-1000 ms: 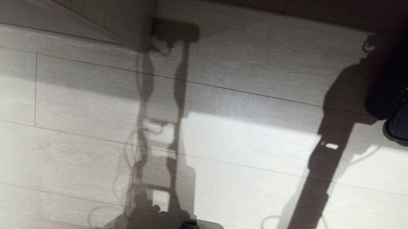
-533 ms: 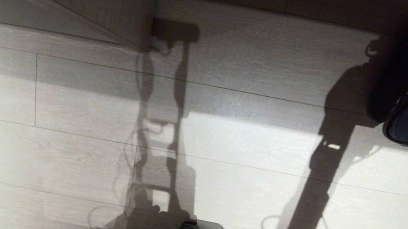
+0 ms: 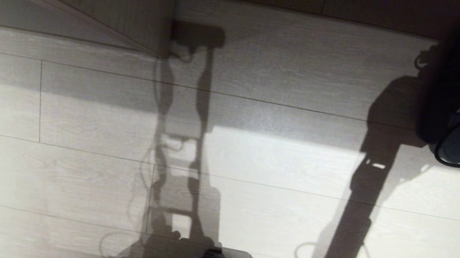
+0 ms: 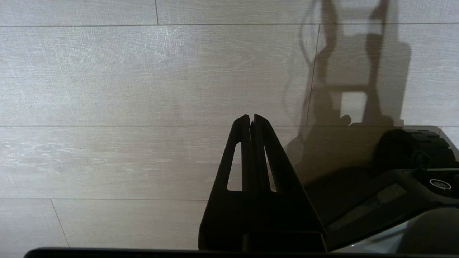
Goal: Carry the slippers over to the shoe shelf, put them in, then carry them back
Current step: Pick up the slippers on the floor
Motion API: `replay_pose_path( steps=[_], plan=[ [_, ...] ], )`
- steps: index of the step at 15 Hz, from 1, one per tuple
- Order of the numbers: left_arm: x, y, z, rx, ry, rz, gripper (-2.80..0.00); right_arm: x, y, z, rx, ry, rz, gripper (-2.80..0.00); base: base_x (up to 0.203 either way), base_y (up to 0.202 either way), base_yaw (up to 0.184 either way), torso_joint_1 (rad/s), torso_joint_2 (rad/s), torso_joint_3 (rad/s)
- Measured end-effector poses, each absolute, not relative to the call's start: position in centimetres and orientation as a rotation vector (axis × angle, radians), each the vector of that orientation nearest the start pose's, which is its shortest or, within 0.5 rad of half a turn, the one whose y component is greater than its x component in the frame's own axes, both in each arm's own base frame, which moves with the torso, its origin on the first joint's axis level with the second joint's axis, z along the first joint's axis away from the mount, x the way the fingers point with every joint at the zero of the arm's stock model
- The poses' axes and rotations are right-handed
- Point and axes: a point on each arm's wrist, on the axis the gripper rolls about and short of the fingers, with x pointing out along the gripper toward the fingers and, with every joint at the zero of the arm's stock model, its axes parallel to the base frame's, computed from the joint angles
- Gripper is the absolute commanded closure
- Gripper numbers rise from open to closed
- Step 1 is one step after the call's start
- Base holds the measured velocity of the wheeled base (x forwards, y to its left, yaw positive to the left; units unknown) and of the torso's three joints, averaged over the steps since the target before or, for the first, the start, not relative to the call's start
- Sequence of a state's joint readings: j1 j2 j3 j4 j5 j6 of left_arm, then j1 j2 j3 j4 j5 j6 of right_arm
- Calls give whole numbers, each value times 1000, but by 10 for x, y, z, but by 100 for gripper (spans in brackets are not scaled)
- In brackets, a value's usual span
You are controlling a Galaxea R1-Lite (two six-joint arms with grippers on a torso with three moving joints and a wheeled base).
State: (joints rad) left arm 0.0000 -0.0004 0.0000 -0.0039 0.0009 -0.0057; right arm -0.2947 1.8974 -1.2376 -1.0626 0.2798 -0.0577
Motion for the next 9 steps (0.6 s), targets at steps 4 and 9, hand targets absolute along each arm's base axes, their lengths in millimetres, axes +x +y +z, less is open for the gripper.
replay_pose_path(
  steps=[4,9],
  plan=[
    [-23,0,76,-5,-5,1,0,360,-104,273,-166,-374,-28,-280,0,0,0,0,0,0],
    [-23,0,76,-6,-5,1,0,360,-103,272,-164,-369,-28,-280,0,0,0,0,0,0]
  ],
)
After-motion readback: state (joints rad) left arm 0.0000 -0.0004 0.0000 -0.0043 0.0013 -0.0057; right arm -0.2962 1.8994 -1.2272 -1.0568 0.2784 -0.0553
